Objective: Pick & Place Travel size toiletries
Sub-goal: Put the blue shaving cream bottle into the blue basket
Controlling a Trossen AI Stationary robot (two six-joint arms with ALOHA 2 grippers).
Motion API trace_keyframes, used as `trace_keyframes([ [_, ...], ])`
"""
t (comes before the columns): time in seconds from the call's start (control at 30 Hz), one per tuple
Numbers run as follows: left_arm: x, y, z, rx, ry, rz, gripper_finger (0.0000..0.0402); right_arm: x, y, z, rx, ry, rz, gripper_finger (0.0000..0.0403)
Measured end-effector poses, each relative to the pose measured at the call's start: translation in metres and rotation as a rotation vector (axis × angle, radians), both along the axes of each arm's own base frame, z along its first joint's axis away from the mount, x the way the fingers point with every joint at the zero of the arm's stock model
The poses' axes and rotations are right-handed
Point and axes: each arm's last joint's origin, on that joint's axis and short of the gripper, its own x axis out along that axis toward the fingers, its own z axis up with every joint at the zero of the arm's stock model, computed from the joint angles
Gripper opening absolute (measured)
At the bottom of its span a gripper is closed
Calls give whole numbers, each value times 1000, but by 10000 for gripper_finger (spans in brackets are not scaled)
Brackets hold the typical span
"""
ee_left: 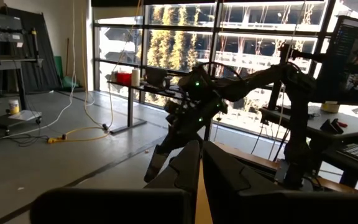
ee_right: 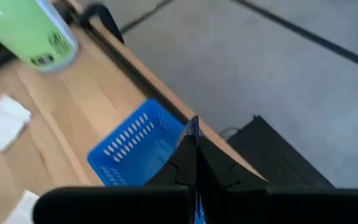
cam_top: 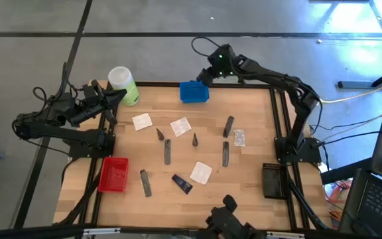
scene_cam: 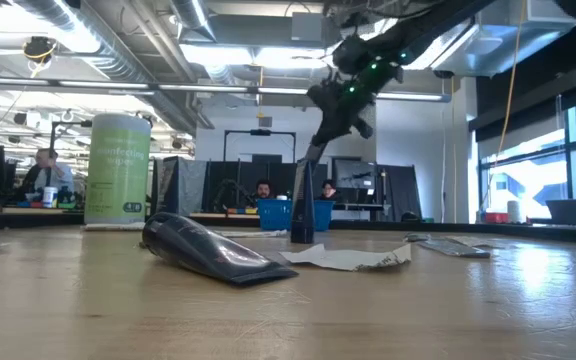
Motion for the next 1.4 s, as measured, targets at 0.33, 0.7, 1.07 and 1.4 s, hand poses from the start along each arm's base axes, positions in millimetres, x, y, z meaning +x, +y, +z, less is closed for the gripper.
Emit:
trace_keyframes([
  [0.33, 0, 0, 0, 0, 0, 0, 15, 8, -7, -35, 63, 97, -15, 3],
  [0.7, 0, 0, 0, 0, 1, 0, 15, 9, -12, -55, 64, 183, -89, 3],
  [1.07, 0, 0, 0, 0, 0, 0, 15, 4, -10, -58, 70, 258, -125, 3],
  [1.4, 0, 0, 0, 0, 0, 0, 15, 4, -10, -58, 70, 257, -124, 3],
])
